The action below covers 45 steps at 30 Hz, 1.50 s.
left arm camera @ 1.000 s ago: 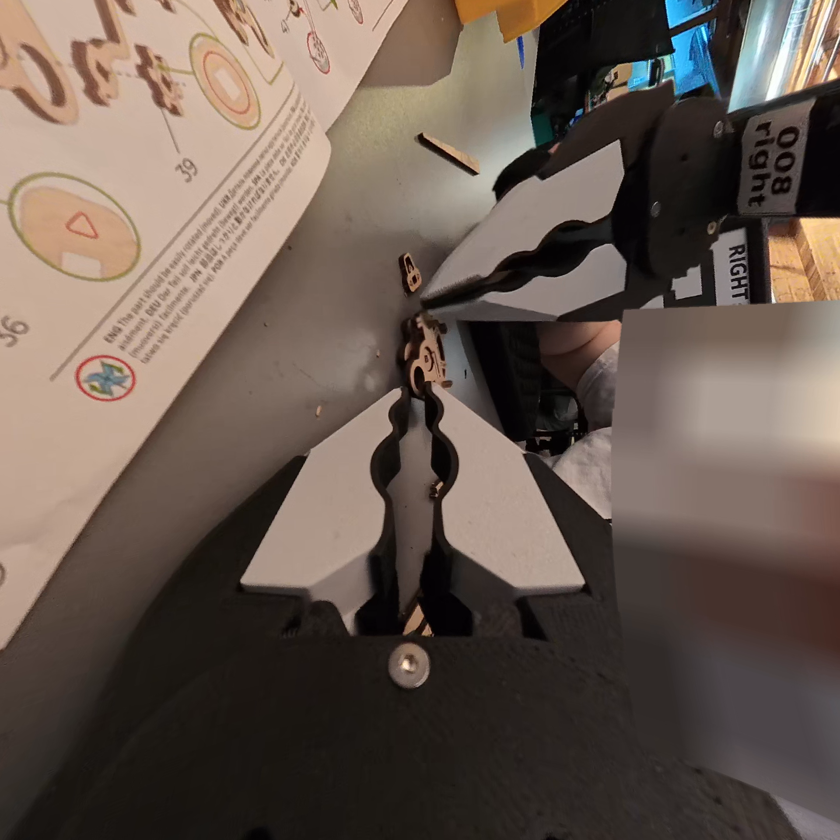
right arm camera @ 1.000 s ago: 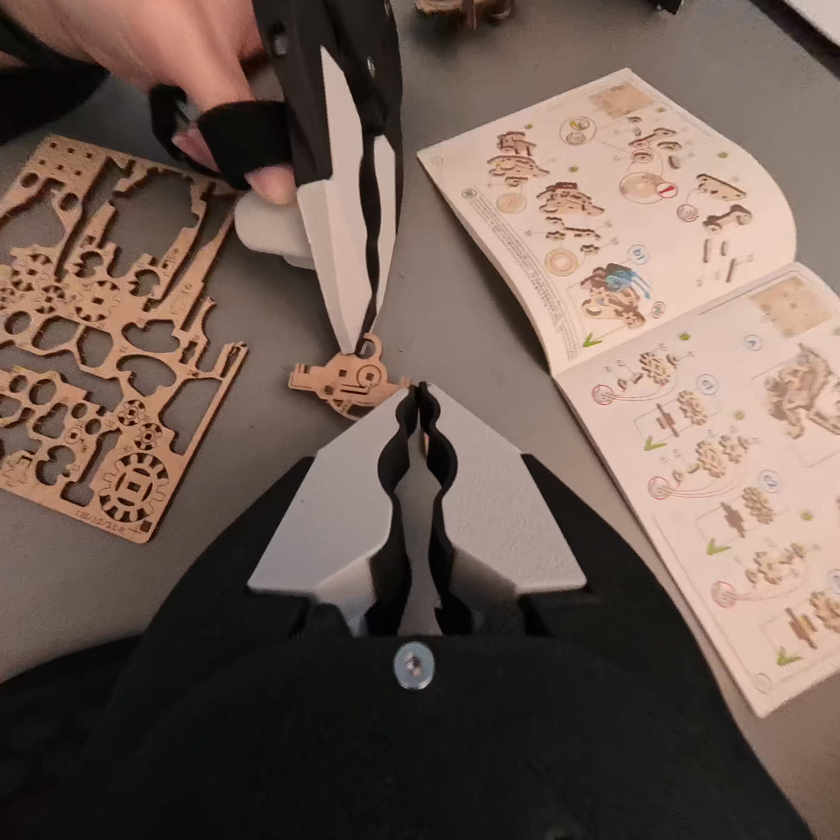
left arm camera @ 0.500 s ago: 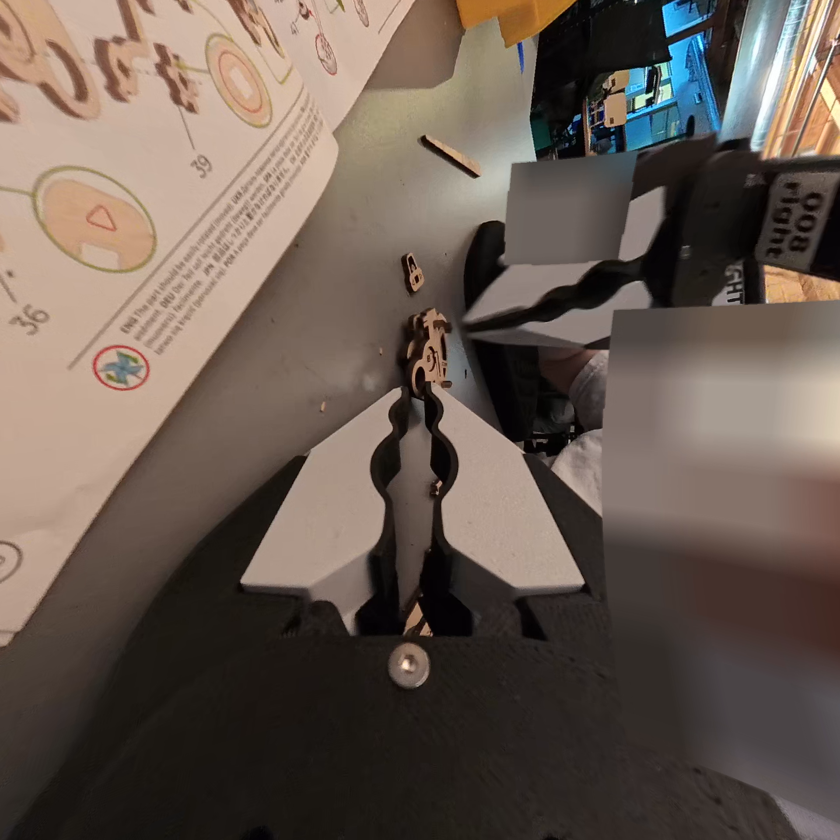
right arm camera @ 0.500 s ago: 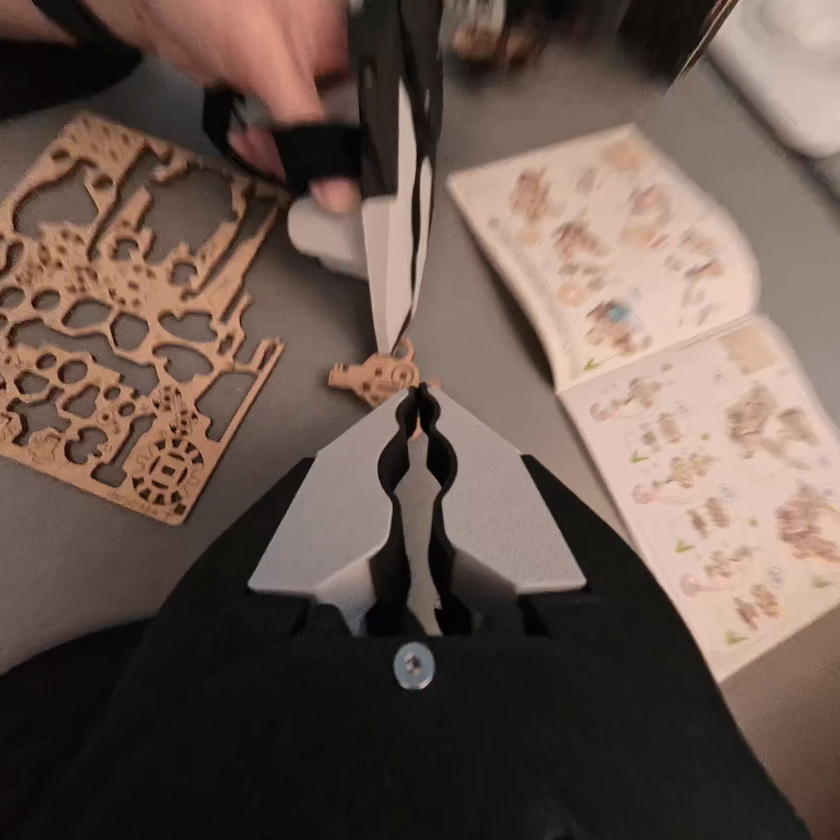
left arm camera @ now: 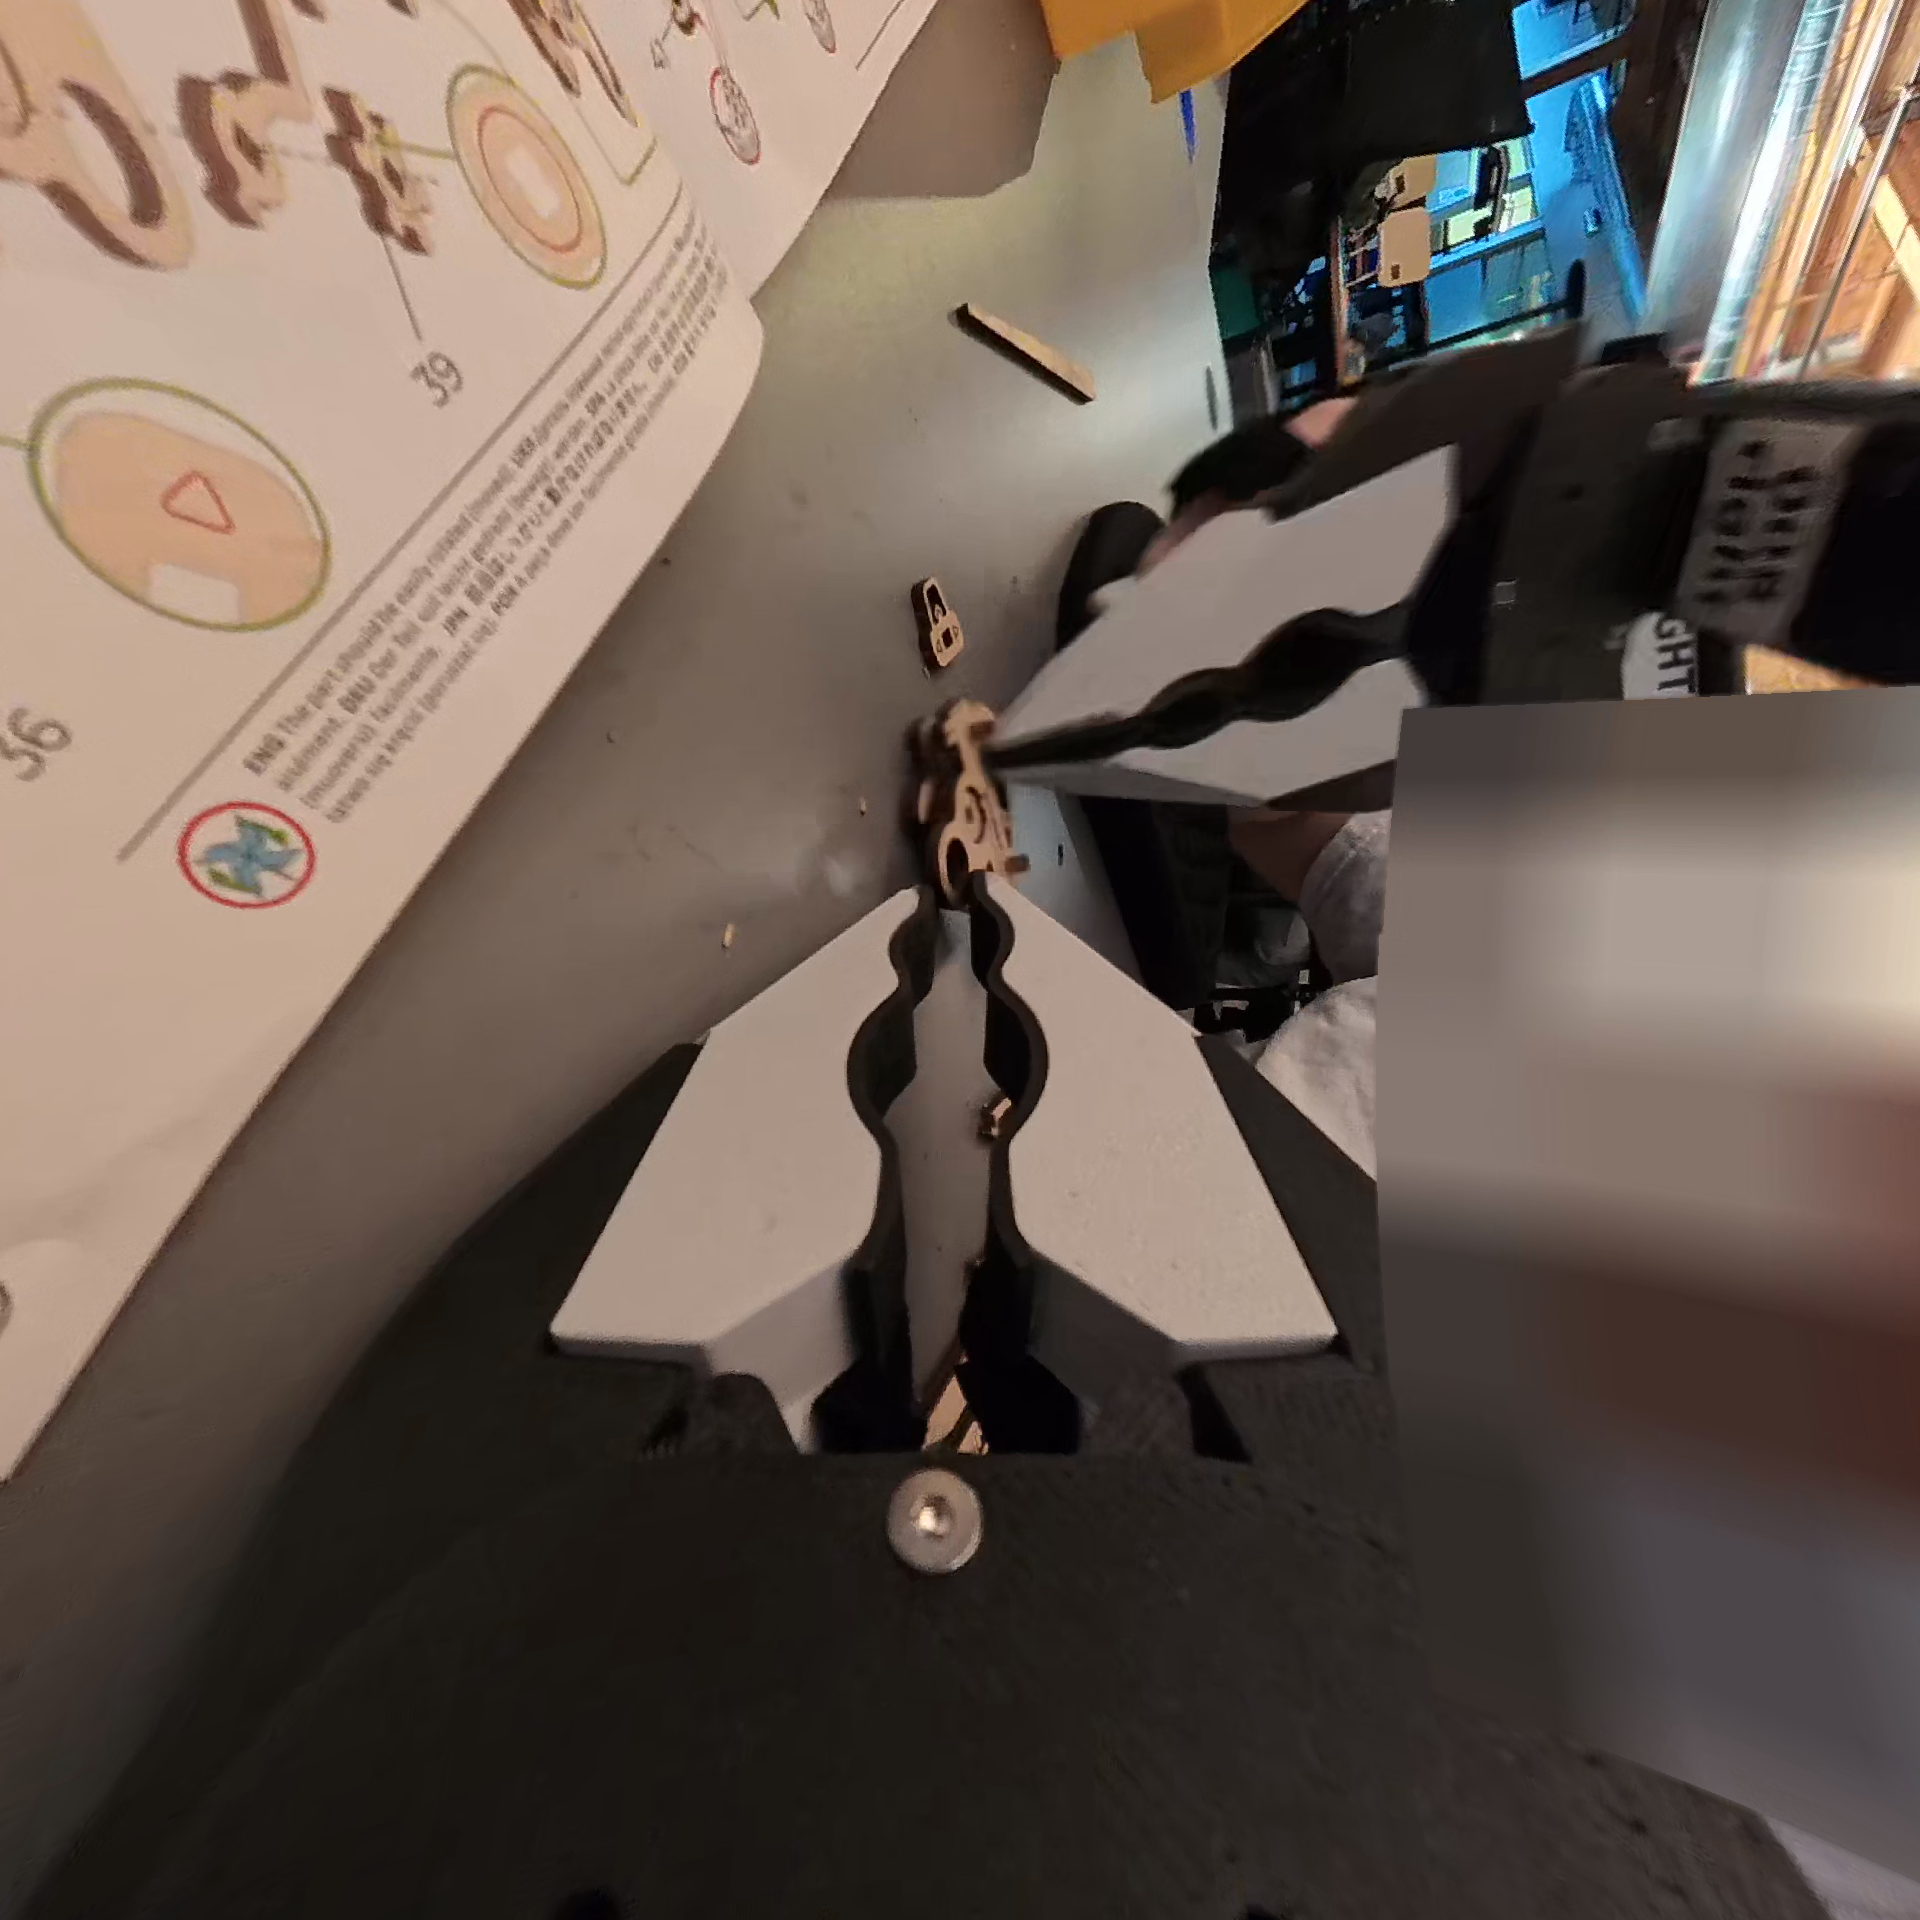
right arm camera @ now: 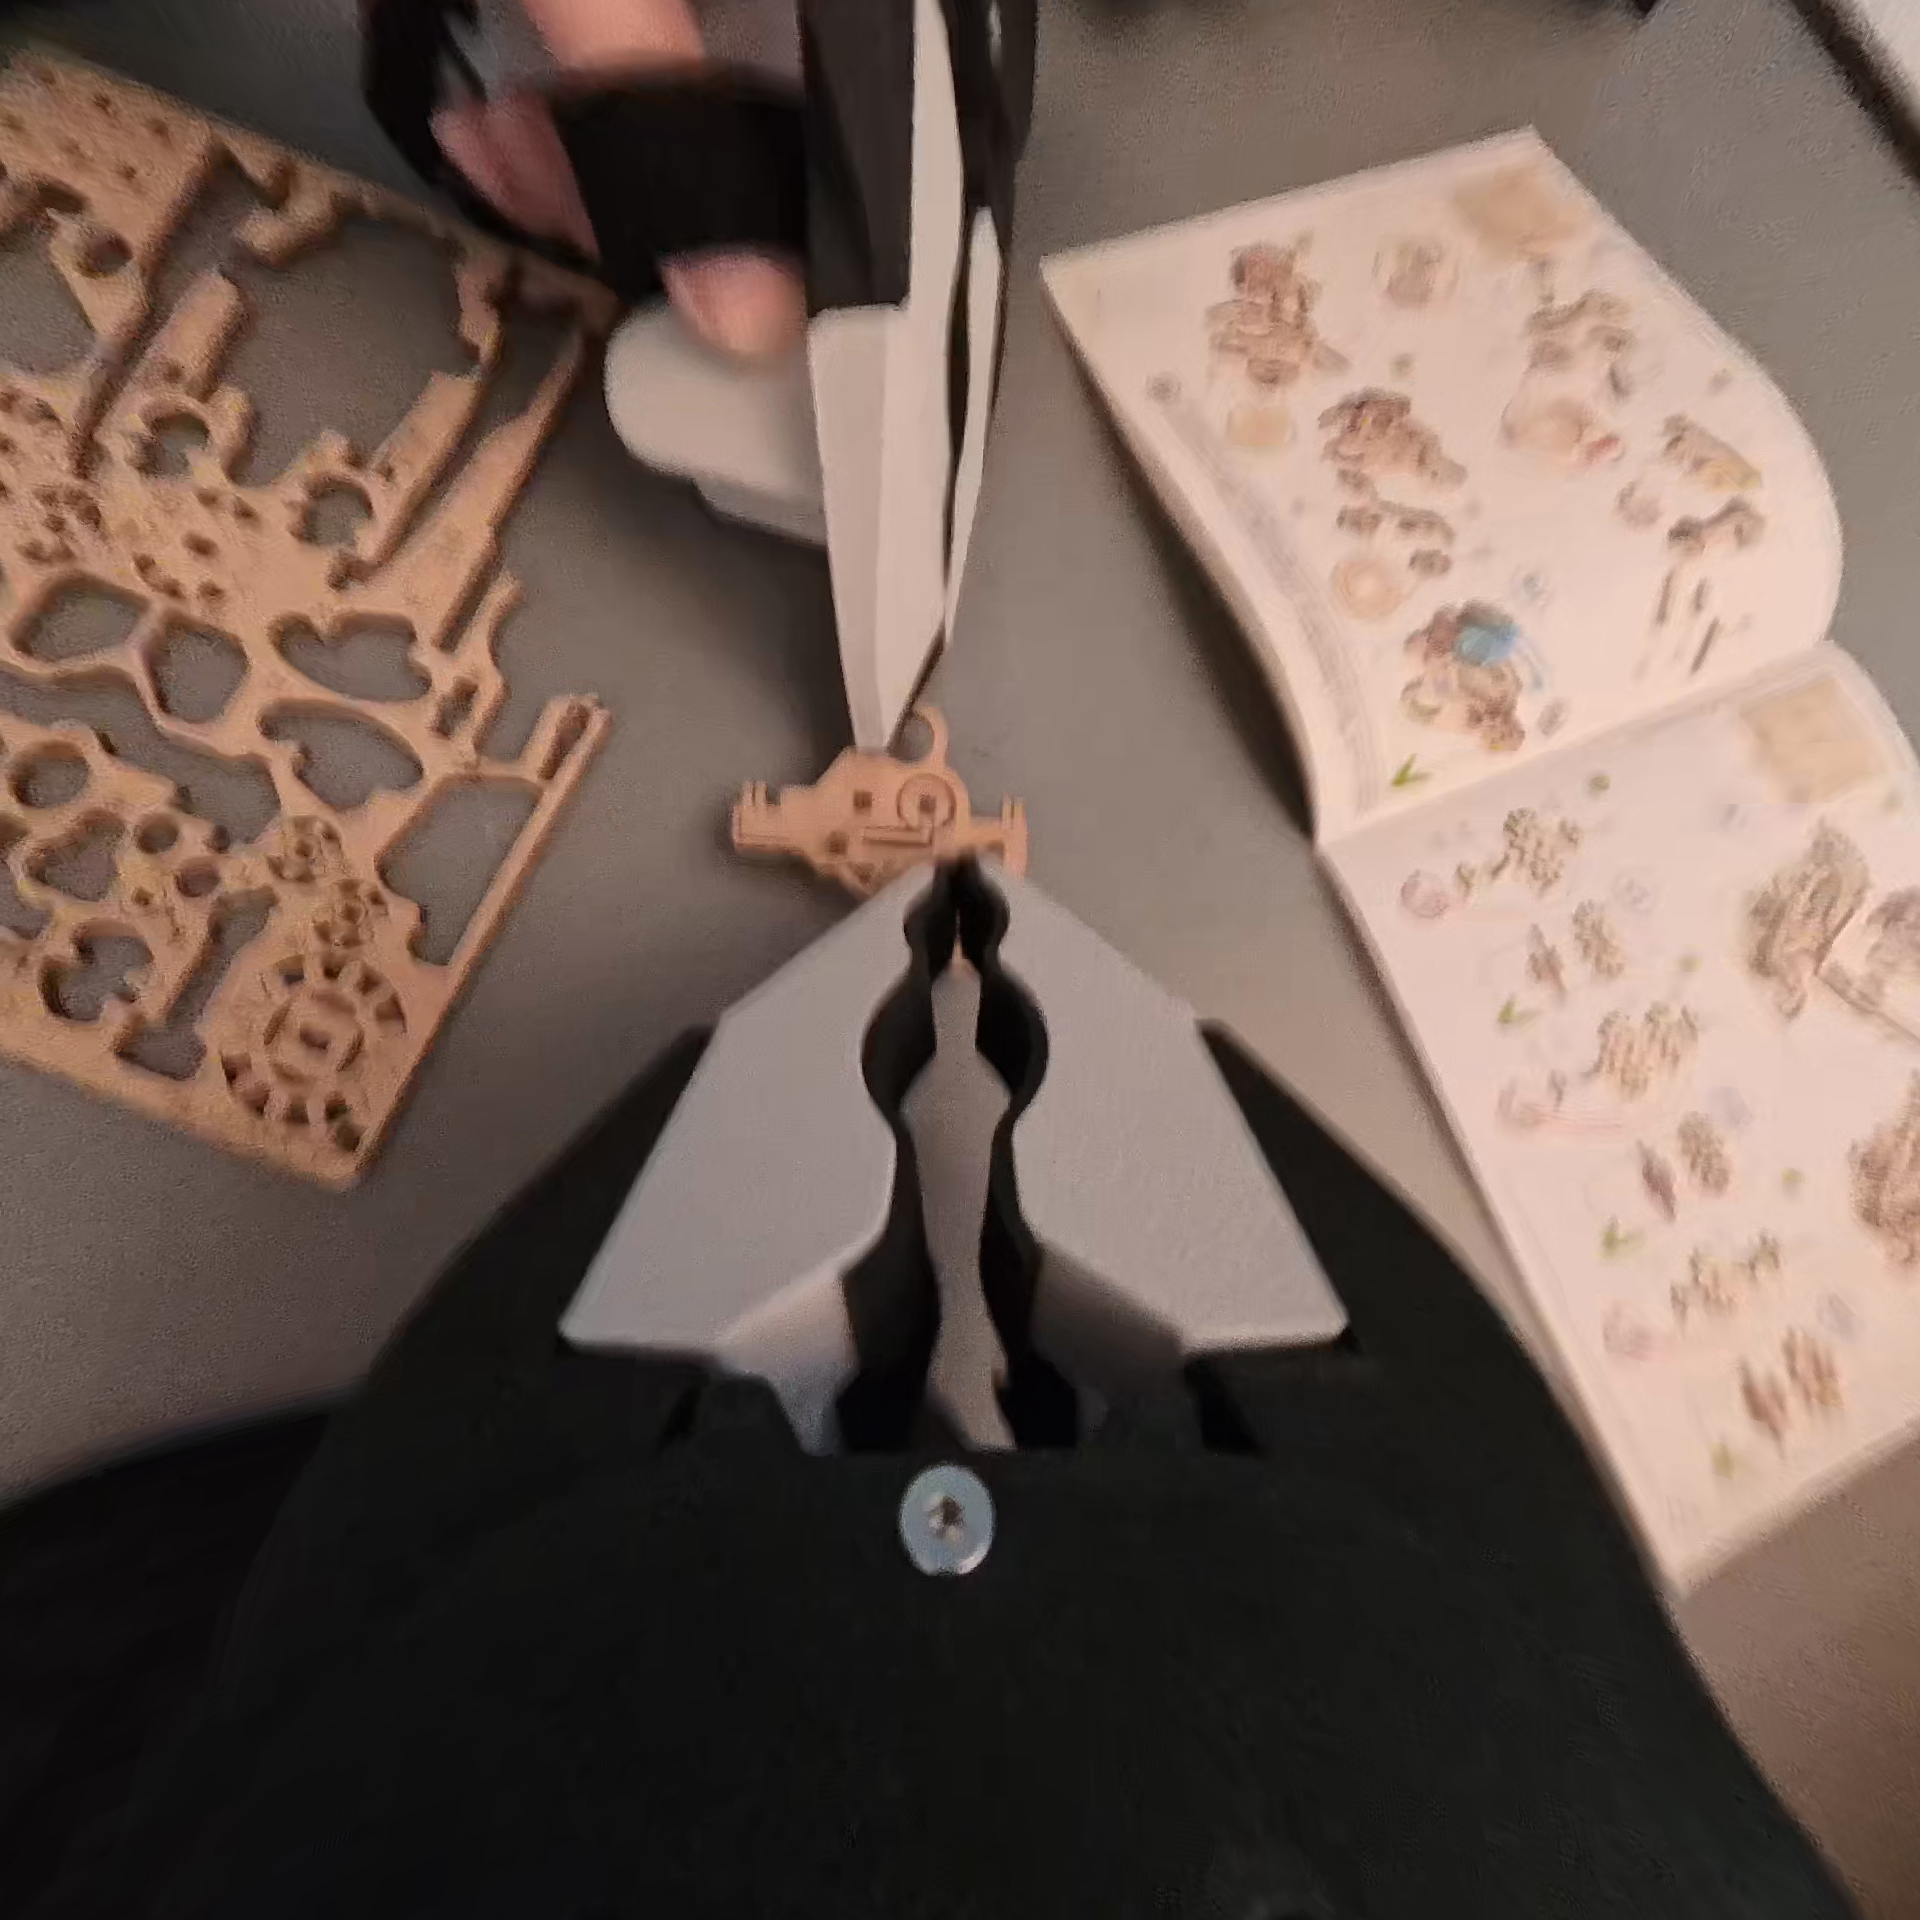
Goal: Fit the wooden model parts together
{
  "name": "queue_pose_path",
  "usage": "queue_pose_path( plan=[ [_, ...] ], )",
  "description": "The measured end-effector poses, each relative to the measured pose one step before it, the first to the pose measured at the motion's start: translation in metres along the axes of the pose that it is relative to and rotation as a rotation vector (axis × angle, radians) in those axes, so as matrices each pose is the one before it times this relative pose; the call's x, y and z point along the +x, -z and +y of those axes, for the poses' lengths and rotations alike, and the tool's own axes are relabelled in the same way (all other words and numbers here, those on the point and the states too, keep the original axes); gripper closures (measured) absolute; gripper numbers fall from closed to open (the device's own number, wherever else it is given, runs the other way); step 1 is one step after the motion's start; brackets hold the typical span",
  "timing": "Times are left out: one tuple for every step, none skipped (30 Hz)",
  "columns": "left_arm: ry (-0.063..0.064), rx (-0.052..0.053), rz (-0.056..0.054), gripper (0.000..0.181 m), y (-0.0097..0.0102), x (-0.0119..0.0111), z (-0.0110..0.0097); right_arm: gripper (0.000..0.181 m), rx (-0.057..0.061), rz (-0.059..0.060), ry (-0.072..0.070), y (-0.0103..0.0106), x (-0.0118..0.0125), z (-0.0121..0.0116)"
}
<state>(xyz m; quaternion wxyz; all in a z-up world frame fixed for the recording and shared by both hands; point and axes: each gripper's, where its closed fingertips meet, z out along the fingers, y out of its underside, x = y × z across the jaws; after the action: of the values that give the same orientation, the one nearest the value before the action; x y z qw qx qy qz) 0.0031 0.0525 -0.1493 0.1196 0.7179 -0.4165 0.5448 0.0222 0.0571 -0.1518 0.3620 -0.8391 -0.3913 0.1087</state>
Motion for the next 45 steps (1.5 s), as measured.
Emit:
queue_pose_path(
  plan=[
    [0.0026,0.0013,-0.0016,0.177,0.00055,-0.00048,0.0,0.181,0.027,-0.0145,-0.0138,0.00371,-0.0014,-0.00597],
    [0.0013,0.0002,0.0006,0.177,-0.00015,0.00005,0.0001,0.181,-0.0033,0.0074,0.0078,0.00414,0.0,-0.00307],
    [-0.0001,0.0009,-0.0022,0.177,-0.00001,0.00003,-0.00001,0.181,0.0453,0.0319,0.0268,0.0056,0.00158,-0.00926],
    [-0.0013,-0.0003,-0.001,0.177,-0.00014,-0.00009,-0.00006,0.181,0.0316,0.0044,0.0103,0.00189,-0.00205,-0.00592],
    [0.0033,-0.0004,0.0013,0.177,-0.00003,0.00006,-0.00006,0.181,-0.0186,-0.0243,-0.0014,-0.00589,-0.00479,0.0048],
    [0.0032,0.0006,0.0006,0.177,0.00026,-0.00011,-0.00027,0.173,-0.0972,-0.0102,0.0002,-0.00856,0.00051,0.01973],
    [0.0041,0.0062,-0.0031,0.177,0.00131,-0.00075,-0.00077,0.181,0.0588,-0.0192,-0.0358,0.00386,-0.00006,-0.01008],
    [0.0046,-0.0004,0.0045,0.177,-0.00008,0.00019,0.00035,0.181,-0.0179,0.0009,-0.0056,0.00352,0.00087,-0.00092],
    [0.0053,0.0008,0.0019,0.177,-0.00022,0.00006,-0.00002,0.181,0.0542,0.0327,0.0231,0.00671,0.00144,-0.00935],
    [-0.0013,-0.0019,-0.0003,0.177,-0.00023,0.00007,0.00009,0.181,0.0334,0.0049,0.0071,0.00272,-0.00204,-0.00646],
    [0.002,-0.0007,0.0011,0.177,-0.00023,0.00013,-0.00007,0.181,-0.0205,-0.0141,-0.002,-0.00549,-0.00273,0.00589],
    [0.004,0.0003,0.0034,0.177,-0.00027,0.00011,-0.0003,0.174,-0.1076,-0.0145,-0.0087,-0.00921,0.00007,0.02207],
    [0.0039,0.0038,0.0,0.177,0.00109,-0.00052,-0.00053,0.181,0.0799,-0.0212,-0.0316,0.00448,-0.00079,-0.01326],
    [0.0003,-0.003,0.0042,0.177,-0.00016,0.00026,0.00061,0.181,-0.0199,0.0061,0.0023,0.00425,0.00029,-0.00136],
    [0.0003,0.0012,-0.0008,0.177,-0.00022,-0.00003,-0.00018,0.181,0.0484,0.0304,0.0332,0.00536,0.00016,-0.00986],
    [-0.004,-0.0019,-0.0019,0.177,-0.00014,0.00009,0.00017,0.181,0.0362,-0.0009,0.0162,0.00373,-0.00411,-0.00786],
    [0.0001,-0.0012,0.0007,0.177,-0.00022,0.00007,0.00004,0.181,0.007,-0.009,0.0103,-0.00162,-0.00317,-0.00127],
    [0.0017,-0.0016,0.0019,0.177,-0.00014,0.0001,0.00002,0.181,-0.0571,-0.0116,0.0017,-0.00879,-0.00154,0.01298],
    [0.0017,0.0006,-0.0009,0.177,0.00032,-0.00025,-0.00003,0.179,-0.0506,-0.0226,-0.0157,-0.00669,-0.00174,0.01139],
    [-0.0008,0.0107,-0.0034,0.177,0.00129,-0.00078,-0.00138,0.181,0.0386,-0.0263,-0.0255,0.00412,-0.00057,-0.00664],
    [0.0016,-0.0077,0.0052,0.177,-0.00051,0.00049,0.00108,0.181,0.007,0.0101,-0.0014,0.00427,0.00131,-0.00369],
    [-0.0007,-0.001,-0.0003,0.177,-0.00042,0.00021,0.00009,0.181,0.0473,0.017,0.0199,0.00442,0.00062,-0.0091],
    [-0.0036,-0.0038,-0.0006,0.177,-0.0008,0.0004,0.00038,0.181,0.0227,-0.0009,0.0072,0.00049,-0.00136,-0.00496],
    [0.0003,-0.0036,0.0018,0.177,-0.00082,0.00042,0.00028,0.181,-0.0169,-0.0196,-0.0031,-0.00551,-0.00216,0.00355],
    [0.0008,-0.0007,0.0008,0.177,-0.00055,0.00016,-0.00002,0.181,-0.0792,-0.0179,-0.0043,-0.01034,0.0003,0.01636],
    [-0.0003,0.0081,-0.0061,0.177,0.00095,-0.00071,-0.00116,0.181,0.0395,-0.0165,-0.0382,0.0016,0.00174,-0.00481],
    [-0.0008,-0.0051,0.0031,0.177,-0.00013,0.00034,0.00104,0.181,-0.0221,-0.0231,-0.0266,0.00338,0.00002,0.00084],
    [0.0033,-0.0002,0.0025,0.177,-0.00043,0.00027,0.00028,0.181,0.0418,0.0101,0.0145,0.00495,-0.00004,-0.00746],
    [-0.0017,-0.0006,-0.0009,0.177,-0.00018,-0.00005,0.00004,0.181,0.0464,-0.0049,0.0088,0.00245,-0.00377,-0.00767],
    [0.0012,-0.0005,0.0007,0.177,-0.00001,0.00006,-0.00005,0.181,-0.0169,-0.0147,-0.0041,-0.00412,-0.00289,0.00303],
    [0.003,-0.0003,0.0029,0.177,-0.00017,0.0001,-0.00011,0.181,-0.105,-0.0093,-0.0047,-0.00859,0.00084,0.01975],
    [0.0007,-0.001,0.0011,0.177,-0.00007,0.00002,0.00012,0.181,0.0429,-0.0413,-0.0421,0.00015,-0.00361,-0.00773],
    [-0.0004,0.0011,0.0001,0.177,-0.00001,-0.00002,-0.00009,0.181,-0.0371,-0.0075,0.0045,0.00194,-0.00115,0.0022],
    [-0.0003,0.0003,0.0001,0.177,-0.00001,0.00003,0.0001,0.181,0.0339,0.0498,0.0375,0.00434,0.00375,-0.00655],
    [0.0006,-0.0004,0.0007,0.177,0.00005,0.00001,0.00001,0.181,0.0238,0.0065,0.0162,0.00162,-0.00167,-0.00401],
    [0.0008,-0.0009,0.0009,0.177,-0.00005,0.00006,-0.00006,0.181,-0.0447,-0.0171,-0.0078,-0.00473,-0.00182,0.00849],
    [0.0005,-0.0011,0.0,0.177,-0.00003,-0.00005,0.0001,0.181,0.0044,-0.024,-0.013,-0.004,-0.00143,0.00169],
    [-0.0022,0.0006,-0.0003,0.177,-0.00009,0.00007,0.0,0.181,-0.0191,-0.0091,-0.025,0.00138,0.00019,0.00122],
    [0.0002,0.0001,0.0005,0.177,-0.00024,0.00012,0.0002,0.181,0.0007,0.0299,0.0277,0.00388,0.00285,-0.00246],
    [-0.0013,0.0,-0.0008,0.177,0.00007,0.00001,0.00008,0.181,0.0488,0.0444,0.0389,0.00465,0.00384,-0.00836],
    [0.0006,-0.0008,0.0005,0.177,-0.00005,0.0,-0.00007,0.181,0.0031,-0.0041,-0.0027,-0.00138,-0.00028,-0.0001],
    [0.001,-0.0005,0.0009,0.177,-0.00001,0.00008,-0.00005,0.179,-0.0807,-0.02,-0.0129,-0.00665,0.00023,0.01554],
    [-0.0009,0.002,-0.0025,0.177,0.0003,-0.00025,-0.00026,0.181,0.0548,-0.0149,-0.039,0.00138,0.0016,-0.00795],
    [0.0,-0.0002,0.0009,0.177,-0.00014,0.00016,0.00032,0.181,-0.0343,0.0067,-0.0007,0.00175,0.00268,0.00441],
    [-0.0007,0.0014,-0.0011,0.177,-0.00008,0.00006,-0.00004,0.181,0.0333,0.0234,0.0237,0.003,0.00139,-0.00539]
  ],
)
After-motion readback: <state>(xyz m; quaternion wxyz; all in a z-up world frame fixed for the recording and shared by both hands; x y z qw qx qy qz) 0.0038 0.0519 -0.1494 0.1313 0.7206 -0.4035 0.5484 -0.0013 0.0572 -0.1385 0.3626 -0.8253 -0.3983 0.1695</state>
